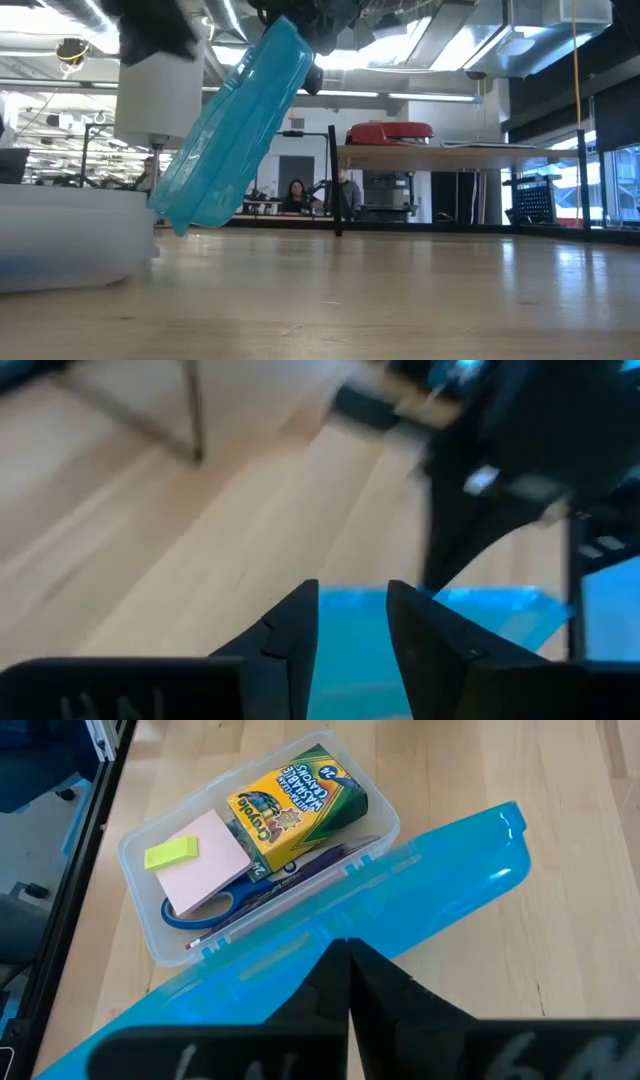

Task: Pack school essentials
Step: Close the blue supply box

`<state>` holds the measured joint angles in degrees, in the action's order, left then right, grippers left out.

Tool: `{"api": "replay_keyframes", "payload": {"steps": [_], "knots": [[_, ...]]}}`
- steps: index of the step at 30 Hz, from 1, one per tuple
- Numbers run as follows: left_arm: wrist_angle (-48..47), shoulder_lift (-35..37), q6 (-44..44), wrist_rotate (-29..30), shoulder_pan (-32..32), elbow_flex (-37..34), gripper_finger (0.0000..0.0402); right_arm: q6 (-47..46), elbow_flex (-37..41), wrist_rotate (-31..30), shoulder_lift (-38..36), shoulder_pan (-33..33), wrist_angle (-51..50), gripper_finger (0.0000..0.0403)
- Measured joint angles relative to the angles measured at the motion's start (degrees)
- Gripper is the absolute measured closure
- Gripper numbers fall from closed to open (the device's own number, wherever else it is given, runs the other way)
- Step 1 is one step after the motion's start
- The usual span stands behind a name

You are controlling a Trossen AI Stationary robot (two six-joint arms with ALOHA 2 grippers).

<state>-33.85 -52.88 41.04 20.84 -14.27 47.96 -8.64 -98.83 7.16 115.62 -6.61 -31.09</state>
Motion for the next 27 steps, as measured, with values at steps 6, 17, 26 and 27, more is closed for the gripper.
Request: {"api": "replay_keyframes", "payload": {"steps": [6, 17, 26, 27], "knots": [[7.99, -2.61, -5.53, -0.41, 2.95, 0.07, 0.0288, -0.04, -0.01, -0.01, 0.00, 0.00, -0.04, 0.0398], [7.83, -11.53, -5.14, -6.25, 7.04, 0.00, 0.0288, -0.05, -0.02, -0.02, -0.05, 0.00, -0.04, 0.0398], [7.13, -13.15, -5.22, -11.22, 7.90, 0.00, 0.0288, -0.05, -0.02, -0.02, -0.07, 0.00, -0.04, 0.0398], [6.36, -12.70, -5.20, -11.43, 7.77, 0.00, 0.0288, -0.06, -0.02, -0.02, -0.07, 0.00, -0.04, 0.0398]]}}
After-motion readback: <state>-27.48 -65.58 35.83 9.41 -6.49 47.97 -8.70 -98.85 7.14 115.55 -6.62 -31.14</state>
